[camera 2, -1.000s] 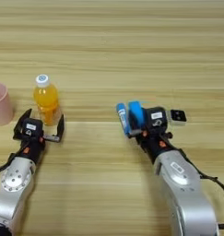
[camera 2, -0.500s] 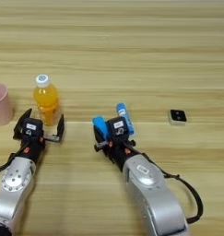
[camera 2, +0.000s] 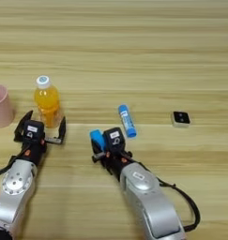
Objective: Move the objects on the table
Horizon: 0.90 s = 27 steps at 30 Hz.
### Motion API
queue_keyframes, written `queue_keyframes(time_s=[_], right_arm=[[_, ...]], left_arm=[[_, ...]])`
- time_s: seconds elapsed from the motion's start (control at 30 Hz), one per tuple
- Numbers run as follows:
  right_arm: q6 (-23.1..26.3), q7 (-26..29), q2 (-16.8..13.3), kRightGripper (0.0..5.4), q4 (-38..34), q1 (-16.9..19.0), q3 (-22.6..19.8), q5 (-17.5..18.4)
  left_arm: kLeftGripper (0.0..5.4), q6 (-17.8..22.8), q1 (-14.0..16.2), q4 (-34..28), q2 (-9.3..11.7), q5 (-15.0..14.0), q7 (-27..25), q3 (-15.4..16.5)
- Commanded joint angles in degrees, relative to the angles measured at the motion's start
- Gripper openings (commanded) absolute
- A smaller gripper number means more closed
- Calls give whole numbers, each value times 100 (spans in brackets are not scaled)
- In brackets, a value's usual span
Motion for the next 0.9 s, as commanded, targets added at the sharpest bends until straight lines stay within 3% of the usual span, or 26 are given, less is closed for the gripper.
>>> queue_keyframes(time_s=[0.03, 0.23, 0.9], right_arm=[[-55, 43, 26, 140, 95, -82, 29, -45], [-72, 61, 13, 140, 117, -88, 55, -54], [-956, 87, -56, 358, 75, -172, -7, -275]], left_arm=[[540, 51, -27, -7, -17, 42, 19, -23], [540, 57, -24, -19, -11, 36, 14, -22], [540, 36, -49, 33, -21, 43, 24, -45]])
